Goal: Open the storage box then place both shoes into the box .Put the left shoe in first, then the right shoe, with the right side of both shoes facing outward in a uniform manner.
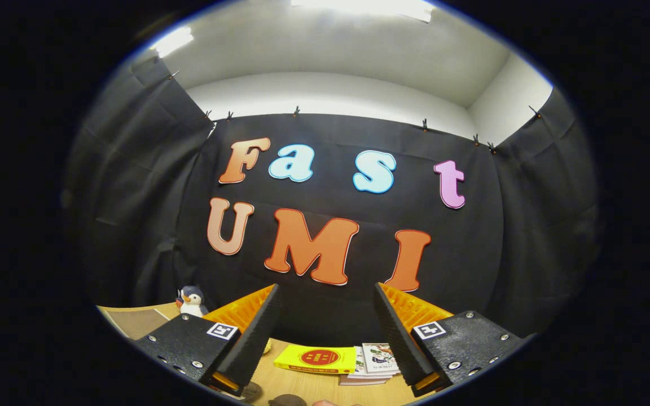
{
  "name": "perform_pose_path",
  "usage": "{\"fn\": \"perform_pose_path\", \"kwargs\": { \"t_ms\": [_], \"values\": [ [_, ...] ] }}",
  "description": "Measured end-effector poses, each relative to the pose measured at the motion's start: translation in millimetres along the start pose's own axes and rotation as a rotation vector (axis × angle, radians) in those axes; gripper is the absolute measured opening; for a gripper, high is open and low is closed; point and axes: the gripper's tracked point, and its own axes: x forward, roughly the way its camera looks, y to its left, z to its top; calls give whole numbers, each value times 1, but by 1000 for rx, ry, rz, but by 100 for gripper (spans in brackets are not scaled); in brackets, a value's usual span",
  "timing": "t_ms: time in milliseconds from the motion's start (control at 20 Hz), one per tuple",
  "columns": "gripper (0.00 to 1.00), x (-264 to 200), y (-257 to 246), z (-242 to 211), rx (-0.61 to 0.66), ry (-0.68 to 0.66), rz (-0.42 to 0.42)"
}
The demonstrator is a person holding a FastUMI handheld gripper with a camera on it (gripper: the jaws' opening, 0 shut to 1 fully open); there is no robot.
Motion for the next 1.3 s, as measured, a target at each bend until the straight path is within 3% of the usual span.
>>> {"fn": "perform_pose_path", "kwargs": {
  "t_ms": [650, 1100, 1300],
  "values": [
    [97, 15, 55, 5, 61, -5, 193],
    [97, -1, 154, -93, 257, 286, 489],
    [97, -21, 203, -158, 416, 510, 633]
  ]
}}
